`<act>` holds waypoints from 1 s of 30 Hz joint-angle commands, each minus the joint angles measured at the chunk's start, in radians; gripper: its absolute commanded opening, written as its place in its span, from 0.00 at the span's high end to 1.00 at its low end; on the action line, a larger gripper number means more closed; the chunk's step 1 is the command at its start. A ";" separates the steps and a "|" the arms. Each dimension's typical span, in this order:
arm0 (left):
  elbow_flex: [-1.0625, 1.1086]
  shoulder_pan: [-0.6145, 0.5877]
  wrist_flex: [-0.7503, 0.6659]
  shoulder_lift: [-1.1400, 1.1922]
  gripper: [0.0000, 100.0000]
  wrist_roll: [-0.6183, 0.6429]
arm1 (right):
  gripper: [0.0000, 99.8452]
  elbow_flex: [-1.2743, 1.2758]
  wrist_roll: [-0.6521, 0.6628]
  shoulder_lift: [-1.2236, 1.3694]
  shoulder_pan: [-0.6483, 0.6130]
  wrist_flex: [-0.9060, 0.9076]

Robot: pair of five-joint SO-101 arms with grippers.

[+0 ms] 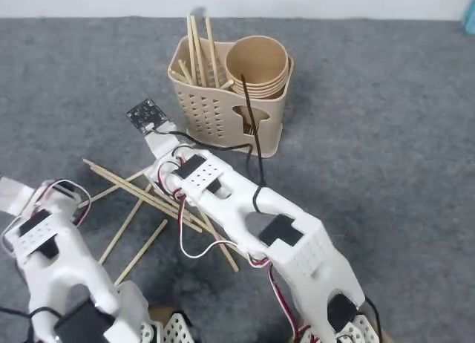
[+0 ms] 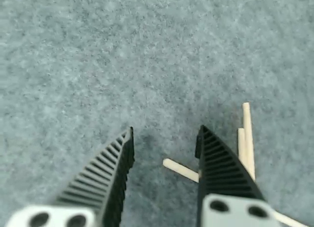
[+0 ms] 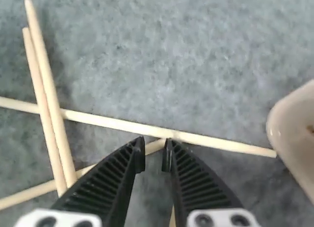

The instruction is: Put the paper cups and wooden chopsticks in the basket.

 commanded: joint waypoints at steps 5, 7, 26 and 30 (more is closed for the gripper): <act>-0.038 -0.003 -0.026 0.000 0.80 0.012 | 0.91 -0.055 0.035 -0.139 -0.004 0.133; -0.038 -0.003 -0.026 0.000 0.80 0.012 | 0.91 -0.054 0.037 -0.182 0.004 0.162; -0.036 -0.003 -0.026 0.000 0.80 0.012 | 0.91 -0.057 0.118 -0.004 0.091 0.122; -0.036 -0.003 -0.026 0.000 0.80 0.012 | 0.93 -0.057 0.118 0.008 0.079 0.128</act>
